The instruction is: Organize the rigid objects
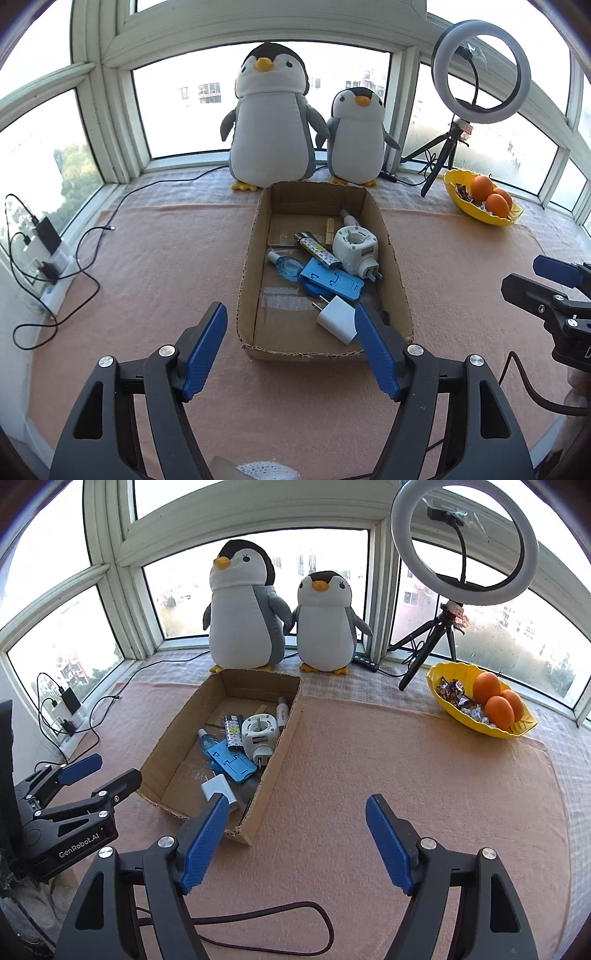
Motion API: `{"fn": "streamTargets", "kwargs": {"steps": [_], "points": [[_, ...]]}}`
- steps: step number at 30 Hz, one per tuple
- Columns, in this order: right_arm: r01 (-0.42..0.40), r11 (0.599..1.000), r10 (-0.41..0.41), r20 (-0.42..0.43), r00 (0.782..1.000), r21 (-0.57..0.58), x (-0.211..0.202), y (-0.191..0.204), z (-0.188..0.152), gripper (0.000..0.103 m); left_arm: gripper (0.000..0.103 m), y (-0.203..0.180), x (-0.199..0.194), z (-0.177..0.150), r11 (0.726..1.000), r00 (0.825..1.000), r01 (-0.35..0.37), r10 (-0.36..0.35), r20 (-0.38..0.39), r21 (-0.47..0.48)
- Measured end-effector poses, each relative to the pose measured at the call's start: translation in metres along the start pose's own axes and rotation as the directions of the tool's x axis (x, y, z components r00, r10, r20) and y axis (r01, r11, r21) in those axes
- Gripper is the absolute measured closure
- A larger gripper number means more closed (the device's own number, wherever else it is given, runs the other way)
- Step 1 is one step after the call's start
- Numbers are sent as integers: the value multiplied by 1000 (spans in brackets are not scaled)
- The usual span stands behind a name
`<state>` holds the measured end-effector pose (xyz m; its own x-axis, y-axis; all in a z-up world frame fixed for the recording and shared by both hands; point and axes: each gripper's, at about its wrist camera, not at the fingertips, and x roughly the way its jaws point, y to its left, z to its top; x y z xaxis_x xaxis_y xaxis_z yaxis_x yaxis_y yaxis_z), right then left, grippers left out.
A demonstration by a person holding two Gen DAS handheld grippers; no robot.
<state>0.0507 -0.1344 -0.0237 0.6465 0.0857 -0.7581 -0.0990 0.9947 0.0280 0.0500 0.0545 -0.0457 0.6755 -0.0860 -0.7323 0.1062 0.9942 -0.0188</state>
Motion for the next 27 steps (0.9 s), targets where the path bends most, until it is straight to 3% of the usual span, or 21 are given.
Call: {"fn": "streamTargets", "kwargs": {"steps": [7, 27], "points": [[19, 1000, -19, 17, 1000, 7, -6, -4, -1, 26, 24, -7, -16, 4, 1000, 999, 9, -10, 36, 10], [26, 1000, -26, 9, 1000, 14, -3, -9, -4, 26, 24, -10, -19, 4, 1000, 999, 11, -11, 36, 8]]}}
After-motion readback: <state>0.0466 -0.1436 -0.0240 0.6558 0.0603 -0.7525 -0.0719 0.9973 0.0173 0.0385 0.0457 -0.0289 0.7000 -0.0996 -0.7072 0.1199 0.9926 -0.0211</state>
